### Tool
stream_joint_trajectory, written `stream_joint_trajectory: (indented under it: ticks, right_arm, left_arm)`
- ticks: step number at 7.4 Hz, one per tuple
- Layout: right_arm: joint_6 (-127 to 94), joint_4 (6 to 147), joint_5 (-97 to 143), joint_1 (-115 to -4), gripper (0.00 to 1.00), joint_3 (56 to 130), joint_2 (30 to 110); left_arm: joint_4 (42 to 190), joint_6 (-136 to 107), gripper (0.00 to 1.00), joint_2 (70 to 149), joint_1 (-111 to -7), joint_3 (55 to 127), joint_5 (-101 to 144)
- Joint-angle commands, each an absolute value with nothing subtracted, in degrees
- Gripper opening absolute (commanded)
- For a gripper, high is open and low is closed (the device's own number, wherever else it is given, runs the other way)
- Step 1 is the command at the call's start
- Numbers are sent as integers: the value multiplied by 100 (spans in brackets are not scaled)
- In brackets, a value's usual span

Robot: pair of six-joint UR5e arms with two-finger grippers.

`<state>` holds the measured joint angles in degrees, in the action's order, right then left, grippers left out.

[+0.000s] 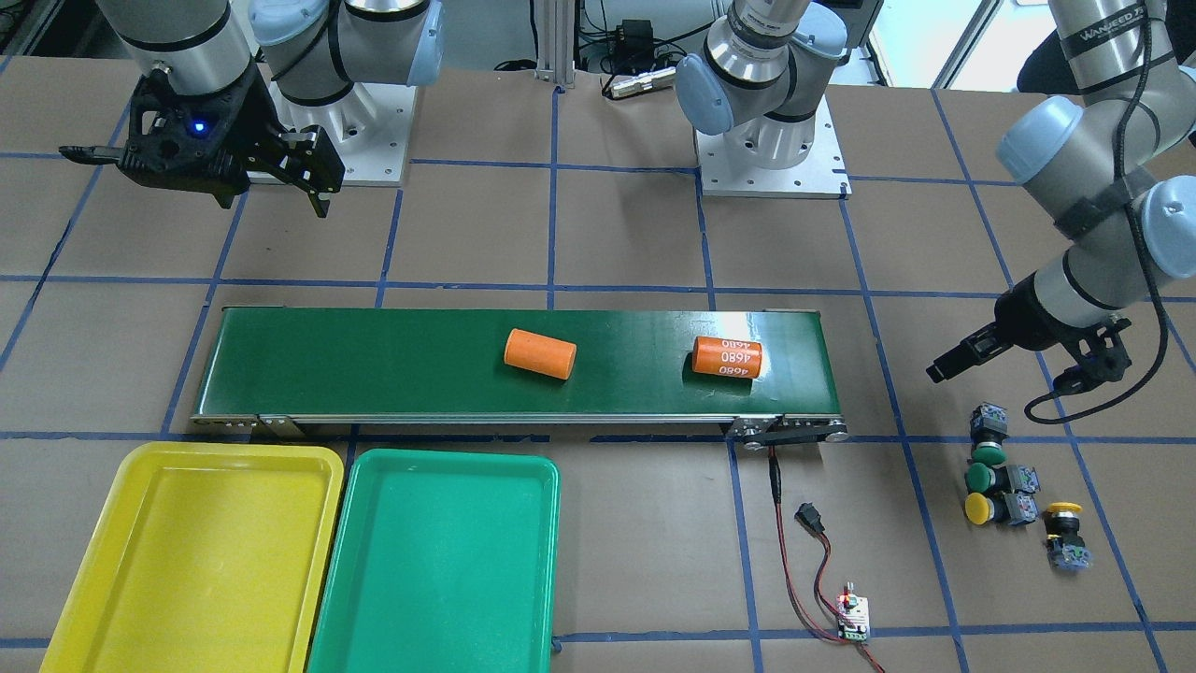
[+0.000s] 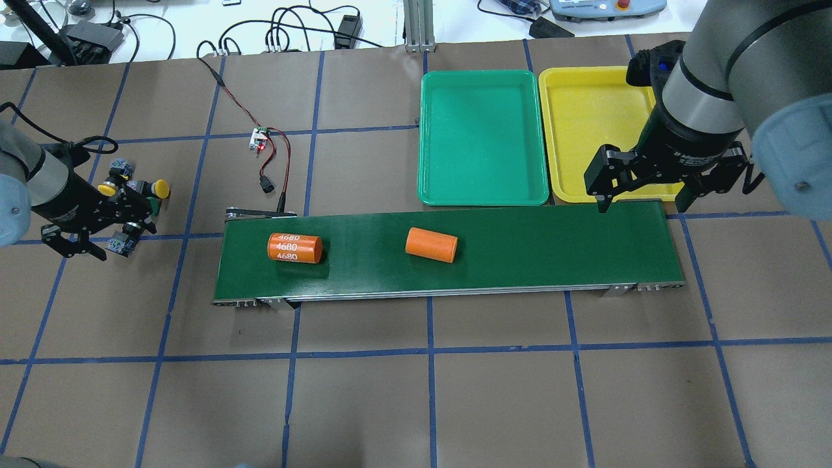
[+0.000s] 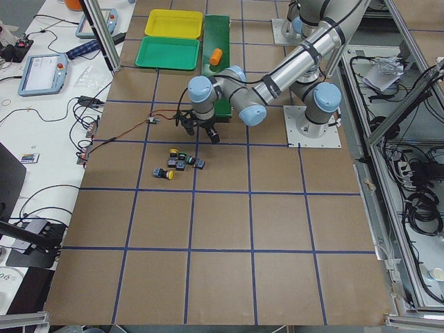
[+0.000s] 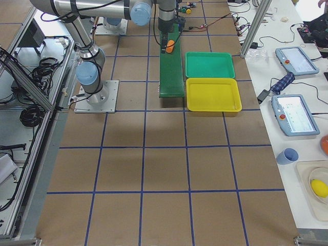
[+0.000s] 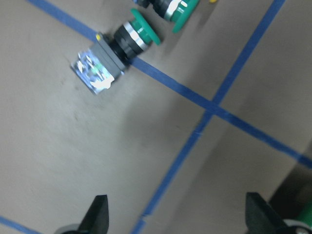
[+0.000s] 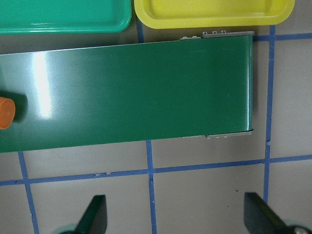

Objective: Sort buttons by color to trays
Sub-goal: 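Grasp a green-capped button from the pile with the left gripper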

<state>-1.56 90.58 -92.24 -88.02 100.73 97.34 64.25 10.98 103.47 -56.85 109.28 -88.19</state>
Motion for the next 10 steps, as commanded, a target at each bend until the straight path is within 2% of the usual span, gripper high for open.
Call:
stream_joint_trajectory:
  ticks: [1,3,6,7,8,10]
  right_arm:
    - [-149,9053,-9220,-8815,100,10081,9738]
    - [-149,9061,-9202,-8824,100,10072,9738]
    - [-158,9044,-9193,-8815,100,10072,9738]
    - [-158,9035,-9193,-8815,100,10072,9738]
    - [-150,9035,-9193,-8815,100,10072,9738]
    - [-158,9053,-9159,-8815,100,10072,9738]
  left_arm:
    - [5664,3172,100,10896,-5555,10934,-9269]
    - [4812,4301,100,11213,-5555,10768,-9290]
    - [4746,5299,100,11583,-5616,10679,-9211]
    - [4746,5343,89,11654,-5625,10661,-9220]
    - [4737,5579,50,11689,-5616,10600,-9228]
    - [4755,5669,7,11707,-5643,10556,-9211]
